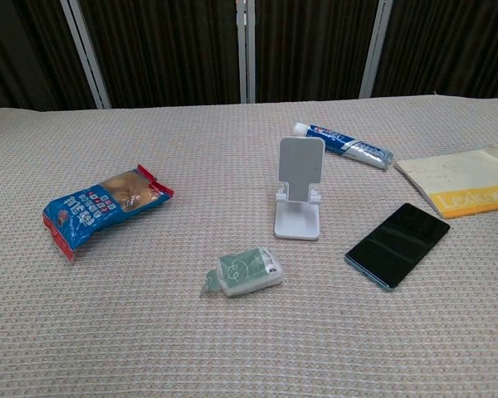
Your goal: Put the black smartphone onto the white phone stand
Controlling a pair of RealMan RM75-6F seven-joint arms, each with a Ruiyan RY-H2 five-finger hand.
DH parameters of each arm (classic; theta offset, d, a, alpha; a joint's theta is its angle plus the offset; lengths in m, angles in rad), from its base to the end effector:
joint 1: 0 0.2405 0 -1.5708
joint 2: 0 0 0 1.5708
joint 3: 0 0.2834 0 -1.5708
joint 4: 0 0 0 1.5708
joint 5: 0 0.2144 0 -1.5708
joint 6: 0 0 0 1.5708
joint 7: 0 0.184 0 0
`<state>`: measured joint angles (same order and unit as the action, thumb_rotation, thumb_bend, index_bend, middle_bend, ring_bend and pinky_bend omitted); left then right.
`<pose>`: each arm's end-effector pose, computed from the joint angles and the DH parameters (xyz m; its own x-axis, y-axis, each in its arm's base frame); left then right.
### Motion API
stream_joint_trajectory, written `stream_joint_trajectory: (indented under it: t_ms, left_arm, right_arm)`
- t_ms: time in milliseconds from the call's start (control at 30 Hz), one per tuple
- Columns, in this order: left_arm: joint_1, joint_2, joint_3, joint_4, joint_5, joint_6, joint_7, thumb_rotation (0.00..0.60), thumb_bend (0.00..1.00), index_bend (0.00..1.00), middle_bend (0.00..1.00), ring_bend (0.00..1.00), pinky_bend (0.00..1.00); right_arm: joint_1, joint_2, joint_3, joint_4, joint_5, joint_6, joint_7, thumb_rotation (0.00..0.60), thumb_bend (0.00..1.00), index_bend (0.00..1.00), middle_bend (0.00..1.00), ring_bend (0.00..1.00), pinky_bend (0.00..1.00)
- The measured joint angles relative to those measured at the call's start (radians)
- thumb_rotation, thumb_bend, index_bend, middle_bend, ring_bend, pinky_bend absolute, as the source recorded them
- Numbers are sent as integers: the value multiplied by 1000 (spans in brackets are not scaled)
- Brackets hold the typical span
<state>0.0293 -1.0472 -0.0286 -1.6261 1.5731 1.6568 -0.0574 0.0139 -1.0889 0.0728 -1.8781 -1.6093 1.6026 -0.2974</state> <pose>-0.3374 0.1791 0.2094 0.3993 -0.1022 0.9111 0.9164 0.0164 -0.3998 -0.2712 -0.2014 0.1775 0.4490 0.1205 0.8854 -0.8889 -0.0405 0.4563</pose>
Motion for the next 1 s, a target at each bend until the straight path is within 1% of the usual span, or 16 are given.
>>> stream_joint_trajectory:
  t_ms: [233,333,500,633,700,767,833,933,1000]
  left_arm:
    - [2,8,1,-6,-2,-2,-9,600,0,0,0,0,0]
    - [-2,10,-1,-13,-1,-6,-5,600,0,0,0,0,0]
    - [-6,4,-6,-5,-15,-16,-1,600,0,0,0,0,0]
    - [-11,-4,-12,-1,-40,-34,31,600,0,0,0,0,0]
    - [-14,-8,-16,-3,-53,-44,47,600,0,0,0,0,0]
    - [-18,-12,-19,-6,-62,-51,61,600,0,0,0,0,0]
    - [-21,-16,-23,-8,-71,-57,75,600,0,0,0,0,0]
    - [-28,-25,-31,-10,-95,-72,99,600,0,0,0,0,0]
    - [-32,-32,-35,-10,-112,-86,113,600,0,0,0,0,0]
  right_arm:
    - [3,6,-5,-1,11,-18,11,600,0,0,0,0,0]
    - [20,15,-18,7,11,-74,42,600,0,0,0,0,0]
    - [93,23,-28,47,-3,-209,81,600,0,0,0,0,0]
    - [194,26,-26,85,-23,-364,98,600,0,2,0,0,0]
    - [267,22,-22,119,-41,-453,111,600,0,20,13,0,8]
    - [343,9,-15,165,-65,-533,120,600,0,55,48,0,31]
    - [405,-11,-10,210,-83,-594,123,600,0,90,101,22,65]
    - [498,-56,-2,276,-105,-690,126,600,7,111,150,71,116]
    - [551,-95,0,326,-119,-735,134,600,17,120,172,94,131]
